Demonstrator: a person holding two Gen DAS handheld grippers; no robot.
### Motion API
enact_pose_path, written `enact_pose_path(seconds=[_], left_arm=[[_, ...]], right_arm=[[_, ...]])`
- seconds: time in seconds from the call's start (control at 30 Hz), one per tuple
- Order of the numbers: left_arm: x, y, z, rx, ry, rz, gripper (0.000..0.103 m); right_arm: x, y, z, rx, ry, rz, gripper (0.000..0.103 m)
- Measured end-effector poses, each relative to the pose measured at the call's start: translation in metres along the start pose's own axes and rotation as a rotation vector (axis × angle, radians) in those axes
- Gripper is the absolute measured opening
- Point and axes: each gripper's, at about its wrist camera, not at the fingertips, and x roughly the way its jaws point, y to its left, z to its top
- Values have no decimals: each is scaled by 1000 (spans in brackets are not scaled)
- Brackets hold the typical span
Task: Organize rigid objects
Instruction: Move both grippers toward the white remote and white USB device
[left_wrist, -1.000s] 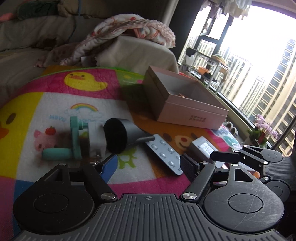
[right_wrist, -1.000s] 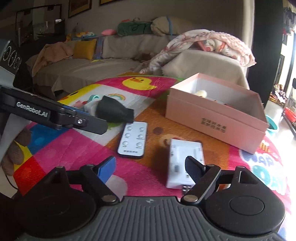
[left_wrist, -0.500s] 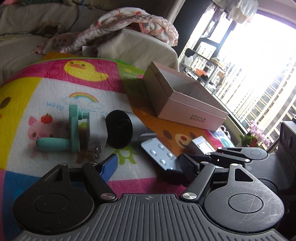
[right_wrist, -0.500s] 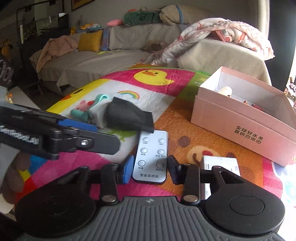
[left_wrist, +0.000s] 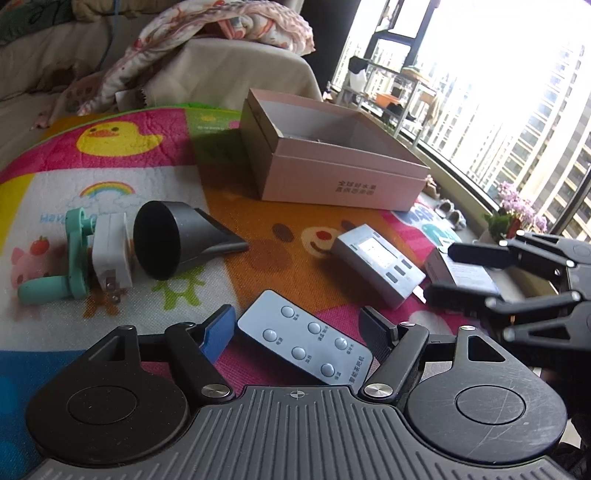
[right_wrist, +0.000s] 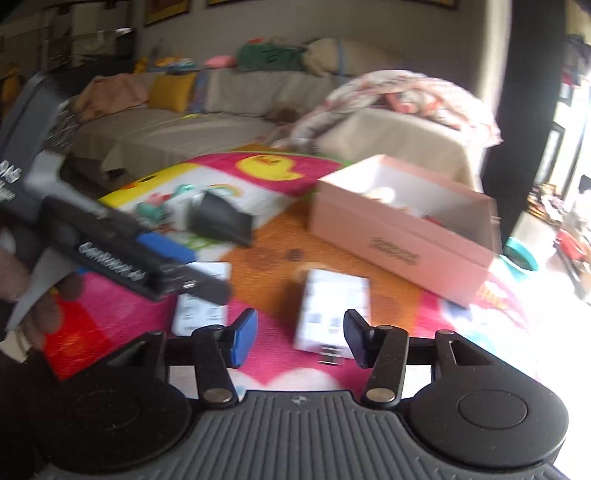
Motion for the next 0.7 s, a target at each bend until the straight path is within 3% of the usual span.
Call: enact_pose_path(seconds=[0.17, 0.27, 0.33, 0.5, 0.57, 0.7], left_arm=[[-11, -15, -4, 37, 54, 52, 74], [-15, -17, -5, 17, 81, 19, 74], [-8, -19, -4, 2, 102, -18, 74], [17, -30, 10, 39, 74, -9, 75], [27, -36, 15, 77, 57, 8, 75], [38, -60, 10, 251, 46, 84, 76]], right_arm=[[-8, -32, 1, 95, -40, -137, 61], [-9, -44, 0, 122, -69, -201, 69], [-8, -52, -1, 134, -75, -240, 69], [-7, -71, -8, 218, -61, -285, 69], [-9, -76, -12, 235, -58, -294, 70], [-11, -78, -21, 236, -46, -315, 73]])
